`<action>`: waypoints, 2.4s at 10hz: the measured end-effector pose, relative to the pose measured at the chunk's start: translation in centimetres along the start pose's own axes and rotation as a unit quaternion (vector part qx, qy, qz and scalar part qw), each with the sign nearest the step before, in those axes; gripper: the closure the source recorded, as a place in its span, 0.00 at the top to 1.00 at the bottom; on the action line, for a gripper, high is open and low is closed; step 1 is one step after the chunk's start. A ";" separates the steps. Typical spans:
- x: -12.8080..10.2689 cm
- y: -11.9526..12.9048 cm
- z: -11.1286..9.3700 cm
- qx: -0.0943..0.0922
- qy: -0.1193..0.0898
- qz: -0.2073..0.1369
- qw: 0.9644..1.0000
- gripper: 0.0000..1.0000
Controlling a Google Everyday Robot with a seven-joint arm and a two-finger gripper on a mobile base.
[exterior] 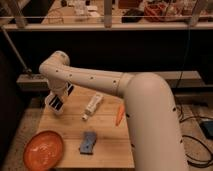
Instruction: Place the eraser in the ceramic cup
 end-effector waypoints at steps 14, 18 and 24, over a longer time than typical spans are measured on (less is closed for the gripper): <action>-0.7 -1.6 2.3 -0.011 -0.002 -0.013 1.000 0.00; -1.0 -1.9 2.7 -0.014 -0.002 -0.017 1.000 0.00; -1.7 -2.4 3.2 -0.019 -0.003 -0.024 1.000 0.15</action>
